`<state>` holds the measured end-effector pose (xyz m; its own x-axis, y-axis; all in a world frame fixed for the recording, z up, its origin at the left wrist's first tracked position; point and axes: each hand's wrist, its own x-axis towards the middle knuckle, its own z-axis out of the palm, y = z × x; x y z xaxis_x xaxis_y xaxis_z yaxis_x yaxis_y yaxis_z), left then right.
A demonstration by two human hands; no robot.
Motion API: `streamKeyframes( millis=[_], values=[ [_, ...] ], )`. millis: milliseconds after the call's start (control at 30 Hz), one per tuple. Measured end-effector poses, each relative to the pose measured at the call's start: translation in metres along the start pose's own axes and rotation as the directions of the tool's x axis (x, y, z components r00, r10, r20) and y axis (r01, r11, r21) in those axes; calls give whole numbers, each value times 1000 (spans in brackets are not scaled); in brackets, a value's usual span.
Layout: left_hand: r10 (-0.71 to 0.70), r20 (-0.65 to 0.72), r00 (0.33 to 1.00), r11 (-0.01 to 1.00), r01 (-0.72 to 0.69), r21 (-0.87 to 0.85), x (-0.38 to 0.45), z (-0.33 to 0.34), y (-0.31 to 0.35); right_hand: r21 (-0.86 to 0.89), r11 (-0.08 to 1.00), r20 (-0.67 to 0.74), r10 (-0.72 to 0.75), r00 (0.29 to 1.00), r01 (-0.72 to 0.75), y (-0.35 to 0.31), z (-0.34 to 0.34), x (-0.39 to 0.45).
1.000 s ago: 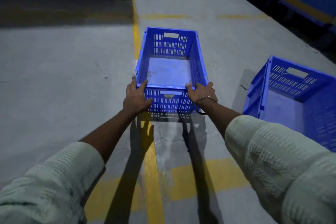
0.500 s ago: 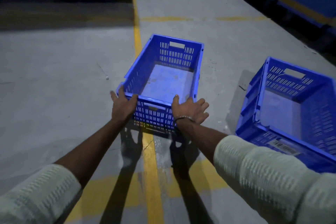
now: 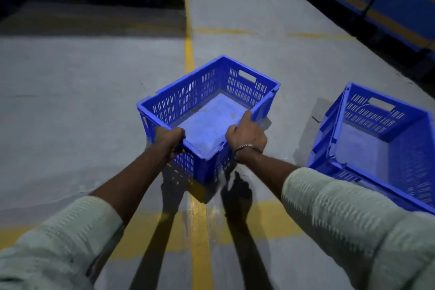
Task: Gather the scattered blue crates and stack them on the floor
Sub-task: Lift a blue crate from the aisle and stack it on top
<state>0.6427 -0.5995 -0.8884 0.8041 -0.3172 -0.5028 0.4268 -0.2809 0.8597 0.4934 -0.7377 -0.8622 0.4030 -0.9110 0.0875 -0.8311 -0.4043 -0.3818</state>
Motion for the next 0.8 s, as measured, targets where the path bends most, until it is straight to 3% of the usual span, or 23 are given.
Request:
streamKeyframes(
  millis=[233,400,467,567,800],
  values=[
    [108,-40,993,983,-100,157,-5,-97,7,-178,984,-114,-10,993,-10,32,1,53],
    [37,-15,999,975,-33,219,-9,-155,-12,-257,963,9,91,996,-86,58,-1,76],
    [28,-12,1000,975,-25,221,-15,-165,-19,-196,970,88,160,983,-141,65,1,80],
    [15,-21,1000,971,-10,239,-24,-183,-27,-155,986,218,98,971,-64,60,-1,78],
    [17,-122,992,978,9,210,-62,-247,-32,-134,988,190,-53,980,79,3,-14,42]
  ],
)
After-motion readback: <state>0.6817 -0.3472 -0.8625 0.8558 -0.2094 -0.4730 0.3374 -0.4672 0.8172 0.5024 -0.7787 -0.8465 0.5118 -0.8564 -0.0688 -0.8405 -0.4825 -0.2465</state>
